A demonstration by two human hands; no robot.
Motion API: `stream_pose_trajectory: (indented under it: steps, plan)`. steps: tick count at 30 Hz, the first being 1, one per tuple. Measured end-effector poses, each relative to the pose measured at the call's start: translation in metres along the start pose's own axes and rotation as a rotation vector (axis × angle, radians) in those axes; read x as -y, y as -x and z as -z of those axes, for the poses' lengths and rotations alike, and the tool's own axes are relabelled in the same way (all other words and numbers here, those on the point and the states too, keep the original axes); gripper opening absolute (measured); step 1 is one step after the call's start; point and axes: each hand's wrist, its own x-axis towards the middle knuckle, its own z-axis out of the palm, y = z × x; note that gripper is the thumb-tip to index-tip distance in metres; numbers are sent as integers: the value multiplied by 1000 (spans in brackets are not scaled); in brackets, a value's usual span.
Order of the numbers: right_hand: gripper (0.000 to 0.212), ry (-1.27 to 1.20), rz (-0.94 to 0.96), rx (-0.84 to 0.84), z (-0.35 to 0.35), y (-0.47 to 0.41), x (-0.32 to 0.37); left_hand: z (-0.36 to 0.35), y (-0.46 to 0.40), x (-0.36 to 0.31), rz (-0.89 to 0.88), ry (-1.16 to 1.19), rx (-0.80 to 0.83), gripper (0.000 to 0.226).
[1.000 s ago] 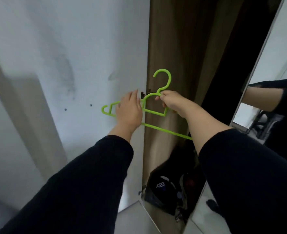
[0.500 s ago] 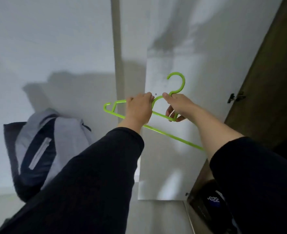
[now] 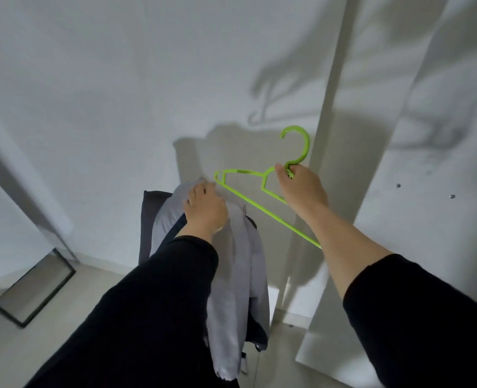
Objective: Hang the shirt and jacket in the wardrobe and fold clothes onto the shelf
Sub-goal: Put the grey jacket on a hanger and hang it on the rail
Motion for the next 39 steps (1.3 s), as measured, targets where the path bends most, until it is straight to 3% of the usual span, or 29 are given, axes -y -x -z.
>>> stream_pose_trajectory:
  steps: [4, 7, 15, 21, 23, 27, 29, 32, 33, 35, 36, 39]
  plan:
    - [42, 24, -2, -24, -30, -18, 2, -21, -23, 25, 147, 86, 111, 50]
    - [41, 33, -3, 0, -54, -27, -1, -39, -33, 33, 171, 17, 141, 55]
    - [45, -60, -55, 7, -95, -44, -15, -51, -70, 43, 247, -127, 70, 48]
    - [39, -77, -75, -24, -105, -46, -13, -50, -85, 35, 130, -249, -90, 28]
    - [38, -76, -82, -67, -102, -46, -13, -43, -86, 36, 172, -145, -92, 26]
    - [41, -49, -114, -155, -88, -49, -9, -22, -73, 32, 364, 335, -113, 19]
    - [44, -23, -134, -181, -82, -46, -5, -16, -67, 32, 559, 659, -138, 31]
    - [44, -23, -173, -150, -74, -36, 1, 1, -52, 29, 634, 722, -201, 39]
    - [42, -41, -183, -110, -73, -33, 1, 8, -46, 25, 672, 832, -167, 52]
    - [38, -93, -194, 42, -77, -29, -1, 17, -39, 16, 560, 870, -27, 75]
    - [36, -140, -197, 136, -80, -27, -2, 20, -35, 10, 508, 901, 25, 75]
    - [29, -417, -266, 310, -84, -18, -3, 22, -17, -12, 326, 1012, 144, 44]
